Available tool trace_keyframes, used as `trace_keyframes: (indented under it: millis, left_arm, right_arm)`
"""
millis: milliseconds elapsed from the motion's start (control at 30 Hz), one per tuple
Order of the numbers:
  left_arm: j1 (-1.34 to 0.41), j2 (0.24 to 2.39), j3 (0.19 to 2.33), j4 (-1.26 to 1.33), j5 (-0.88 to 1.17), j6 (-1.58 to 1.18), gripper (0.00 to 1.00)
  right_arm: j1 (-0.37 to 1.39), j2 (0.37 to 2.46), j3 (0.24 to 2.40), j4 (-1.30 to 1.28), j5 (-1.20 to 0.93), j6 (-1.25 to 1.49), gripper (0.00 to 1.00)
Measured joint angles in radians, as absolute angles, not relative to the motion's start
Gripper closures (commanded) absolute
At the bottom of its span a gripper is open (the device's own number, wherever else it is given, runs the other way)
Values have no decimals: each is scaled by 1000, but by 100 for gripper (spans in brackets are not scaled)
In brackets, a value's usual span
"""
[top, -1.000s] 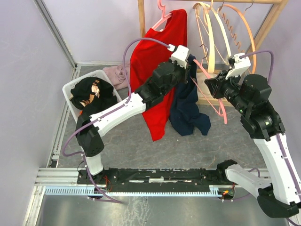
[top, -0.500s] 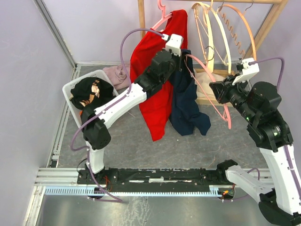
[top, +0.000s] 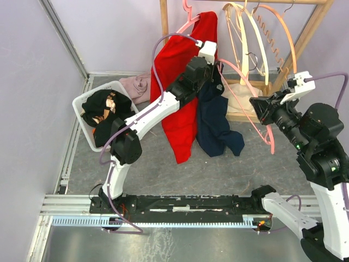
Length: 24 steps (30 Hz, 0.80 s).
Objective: Remove the t-shirt from the hanger
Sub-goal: Remove the T-shirt from the clothesline, then place the hanger on the clothesline.
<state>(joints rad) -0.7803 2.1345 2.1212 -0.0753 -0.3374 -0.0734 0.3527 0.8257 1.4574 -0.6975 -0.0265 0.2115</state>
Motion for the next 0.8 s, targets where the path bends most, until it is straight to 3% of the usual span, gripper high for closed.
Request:
trace_keyframes:
  millis: [100,467,800]
  left_arm:
    - [-780,2128,2074,-62,-331,-81,97]
    - [-790,1790,1465,63,-195,-166,97]
    - [-898,1515,1230,138,-161,-171,97]
  right_arm:
    - [353,821,1473,-697,-23,212,99]
    - [353,955,1544,-592,-11,223,99]
    - [353,1203,1699,-522,47,222,99]
